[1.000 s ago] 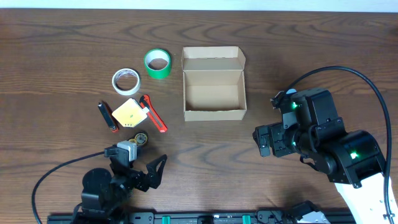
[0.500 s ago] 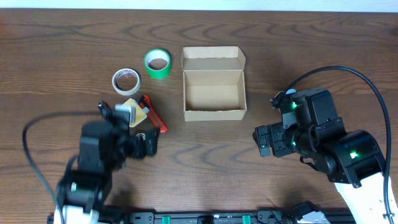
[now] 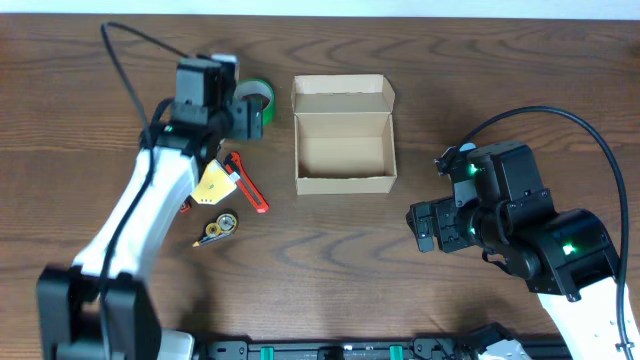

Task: Pack container
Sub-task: 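Reach the left gripper to the green tape roll and grasp it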

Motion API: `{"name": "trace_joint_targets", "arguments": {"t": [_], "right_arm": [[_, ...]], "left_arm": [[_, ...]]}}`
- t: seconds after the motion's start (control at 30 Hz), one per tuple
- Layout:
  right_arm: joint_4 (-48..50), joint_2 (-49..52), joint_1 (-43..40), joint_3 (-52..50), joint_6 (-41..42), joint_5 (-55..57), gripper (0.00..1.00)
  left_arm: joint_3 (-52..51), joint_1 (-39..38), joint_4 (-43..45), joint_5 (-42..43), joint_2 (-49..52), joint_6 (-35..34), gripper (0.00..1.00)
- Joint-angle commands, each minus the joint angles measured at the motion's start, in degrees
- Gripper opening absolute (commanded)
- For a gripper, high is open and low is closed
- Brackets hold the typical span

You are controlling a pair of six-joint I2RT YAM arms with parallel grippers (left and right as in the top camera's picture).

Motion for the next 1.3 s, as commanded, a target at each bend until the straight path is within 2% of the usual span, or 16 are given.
{"name": "trace_joint_targets", "arguments": {"t": [0.0, 0.17, 0.5, 0.7, 1.03, 1.13, 1.27], "right_arm": [[-0.1, 0.0, 0.4, 0.1, -0.6, -0.2, 0.99], [-0.1, 0.0, 0.4, 0.1, -0.6, -0.2, 0.99], [-0.1, 0.0, 0.4, 0.1, -0.6, -0.2, 0.99], [-0.1, 0.0, 0.4, 0.1, -0.6, -0.2, 0.99], [-0.1, 0.0, 0.4, 0.1, -0.6, -0.2, 0.99], [-0.1, 0.0, 0.4, 0.1, -0.6, -0.2, 0.99], [-0.1, 0.0, 0.4, 0.1, -0.6, -0.2, 0.99]], "left_arm": [[1.0, 0.4, 4.3, -1.3, 5.3, 1.6, 0.96], [2.1, 0.4, 11.3, -2.2, 11.2, 2.1, 0.95], [18.8, 0.5, 0.7, -5.1, 24.5, 4.7, 0.95], [25.8, 2.3, -2.6, -4.4, 30.1, 3.3, 0.95], [27.4, 4.1, -4.8, -2.6, 33.2, 4.2, 0.96], [27.4, 4.1, -4.7, -3.3, 34.0, 4.5, 1.00], [27.4, 4.1, -4.7, -3.4, 34.9, 4.7, 0.80]]}}
